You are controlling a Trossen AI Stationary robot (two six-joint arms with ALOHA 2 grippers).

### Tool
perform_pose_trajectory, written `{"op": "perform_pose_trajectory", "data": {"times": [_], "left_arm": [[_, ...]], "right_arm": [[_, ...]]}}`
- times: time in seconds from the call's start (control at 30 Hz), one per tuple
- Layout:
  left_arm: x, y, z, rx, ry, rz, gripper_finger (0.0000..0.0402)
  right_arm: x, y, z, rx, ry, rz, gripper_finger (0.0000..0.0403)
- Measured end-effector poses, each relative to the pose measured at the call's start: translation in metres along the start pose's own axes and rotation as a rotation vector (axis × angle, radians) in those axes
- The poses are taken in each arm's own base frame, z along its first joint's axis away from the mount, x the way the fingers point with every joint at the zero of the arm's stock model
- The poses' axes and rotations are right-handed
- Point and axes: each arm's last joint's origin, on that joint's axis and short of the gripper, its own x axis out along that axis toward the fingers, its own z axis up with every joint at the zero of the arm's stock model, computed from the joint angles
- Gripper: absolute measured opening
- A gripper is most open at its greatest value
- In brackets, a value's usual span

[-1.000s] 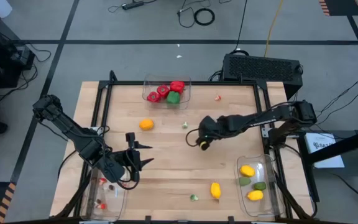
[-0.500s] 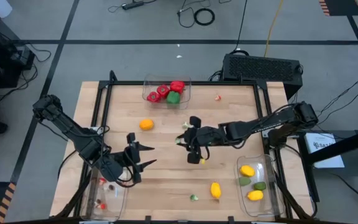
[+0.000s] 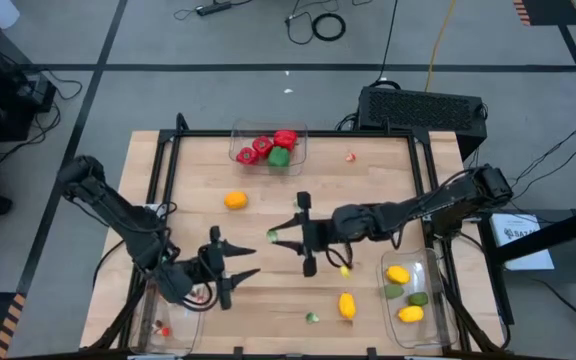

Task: Sort produce into baskets
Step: Put the green mushroom into the bottom left transparent bin

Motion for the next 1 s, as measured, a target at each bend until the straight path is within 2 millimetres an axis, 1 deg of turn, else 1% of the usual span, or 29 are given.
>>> {"op": "perform_pose_trajectory", "data": {"times": [0.07,0.17,0.37,0.5,0.6,0.77,0.9,1.0], "left_arm": [[0.004,-0.005,0.002,-0.011,-0.059,-0.003,0.0216],[0.01,-0.013,0.004,0.017,-0.132,-0.018,0.0216],[0.018,-0.024,0.006,0.076,-0.234,-0.024,0.0216],[0.023,-0.025,0.008,0.058,-0.269,-0.014,0.0216],[0.03,-0.023,0.007,0.052,-0.273,-0.001,0.0216],[0.042,-0.026,0.007,0.003,-0.341,-0.093,0.0216],[0.051,-0.029,0.004,0.03,-0.394,-0.076,0.0216],[0.053,-0.031,0.003,0.046,-0.419,-0.07,0.0216]], "right_arm": [[-0.001,0.004,0.007,-0.009,-0.07,0.046,0.0119],[-0.004,0.011,0.015,-0.001,-0.154,0.105,0.0119],[-0.009,0.028,0.023,-0.022,-0.203,0.152,0.0119],[-0.012,0.034,0.027,-0.049,-0.24,0.161,0.0119],[-0.013,0.037,0.029,-0.055,-0.255,0.166,0.0119],[-0.014,0.04,0.03,-0.059,-0.259,0.172,0.0119],[-0.014,0.04,0.029,-0.068,-0.247,0.167,0.0119],[-0.013,0.04,0.028,-0.069,-0.238,0.169,0.0119]]}}
